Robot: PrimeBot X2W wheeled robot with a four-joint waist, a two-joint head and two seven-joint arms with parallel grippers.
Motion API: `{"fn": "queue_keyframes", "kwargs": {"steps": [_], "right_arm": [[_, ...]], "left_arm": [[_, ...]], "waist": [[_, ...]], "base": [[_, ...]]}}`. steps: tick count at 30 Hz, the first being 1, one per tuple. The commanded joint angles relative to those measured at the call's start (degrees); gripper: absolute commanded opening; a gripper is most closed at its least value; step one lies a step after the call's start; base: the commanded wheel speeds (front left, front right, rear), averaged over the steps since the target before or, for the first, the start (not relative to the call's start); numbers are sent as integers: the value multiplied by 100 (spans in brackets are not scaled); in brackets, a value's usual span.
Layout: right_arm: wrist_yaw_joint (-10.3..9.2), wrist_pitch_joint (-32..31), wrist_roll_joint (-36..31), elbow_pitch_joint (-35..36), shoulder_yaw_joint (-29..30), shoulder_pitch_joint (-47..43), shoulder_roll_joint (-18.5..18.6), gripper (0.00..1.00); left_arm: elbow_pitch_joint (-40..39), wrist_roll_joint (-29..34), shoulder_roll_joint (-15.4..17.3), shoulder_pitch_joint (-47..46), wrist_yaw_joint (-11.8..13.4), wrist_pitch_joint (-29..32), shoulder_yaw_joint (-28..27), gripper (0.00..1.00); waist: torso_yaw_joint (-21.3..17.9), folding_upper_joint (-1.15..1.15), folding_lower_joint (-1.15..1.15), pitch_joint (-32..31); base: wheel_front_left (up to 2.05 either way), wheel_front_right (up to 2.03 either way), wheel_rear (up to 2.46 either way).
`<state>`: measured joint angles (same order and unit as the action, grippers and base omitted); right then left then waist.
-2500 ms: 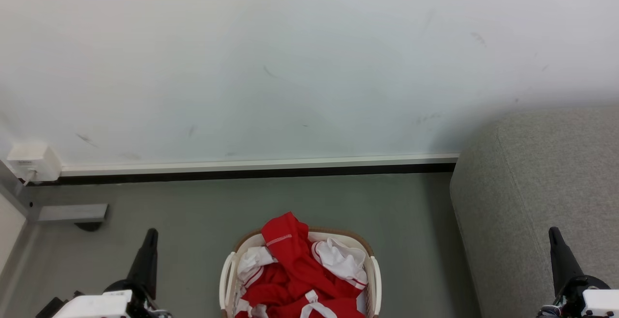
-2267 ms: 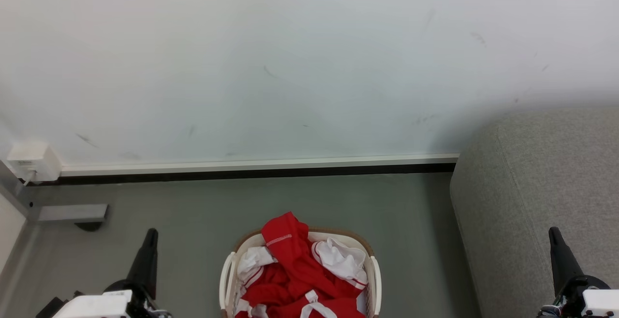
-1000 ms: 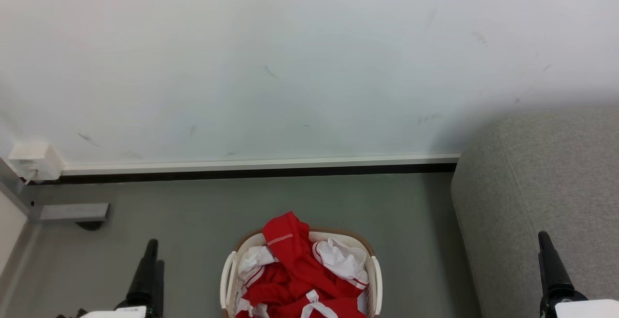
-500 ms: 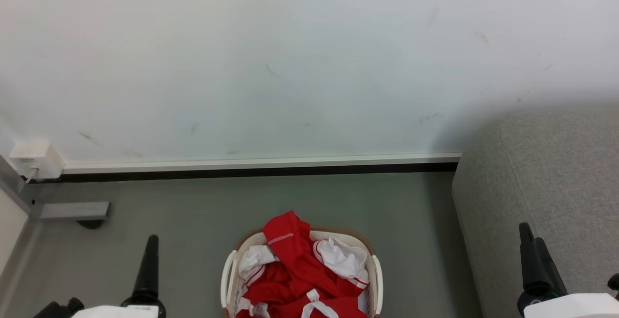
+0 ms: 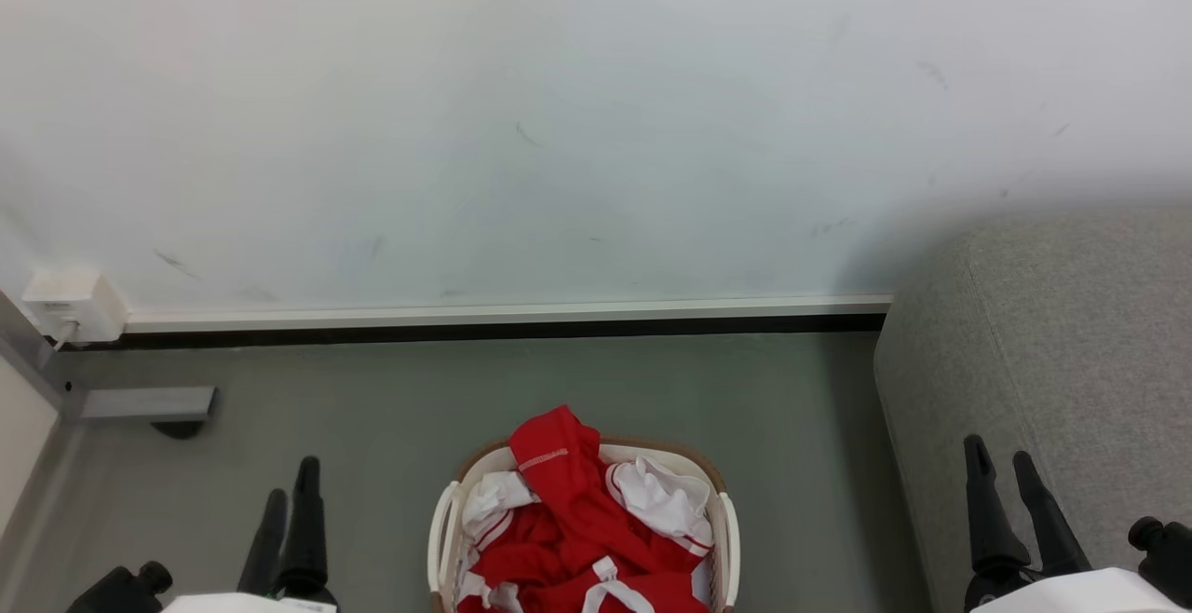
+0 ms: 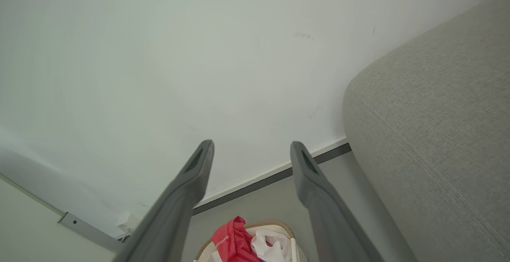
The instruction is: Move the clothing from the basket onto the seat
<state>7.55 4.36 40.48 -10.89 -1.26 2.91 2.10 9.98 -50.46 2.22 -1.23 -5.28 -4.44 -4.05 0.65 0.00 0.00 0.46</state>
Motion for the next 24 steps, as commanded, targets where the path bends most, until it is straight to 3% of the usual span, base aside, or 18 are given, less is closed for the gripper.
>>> {"fn": "queue_keyframes", "kwargs": {"steps": [1,24], "right_arm": [[-5,69,-267,34,-24,14,65,100],[-7,437,-1840,-224,-220,46,79,100]], "left_arm": [[-142,273,52,-1,9,-60,0,100],[-208,1971,65,194,-76,-428,14,100]], "waist": [[1,0,0,-2],[11,0,0,2]], "base": [[0,0,0],[0,0,0]]}}
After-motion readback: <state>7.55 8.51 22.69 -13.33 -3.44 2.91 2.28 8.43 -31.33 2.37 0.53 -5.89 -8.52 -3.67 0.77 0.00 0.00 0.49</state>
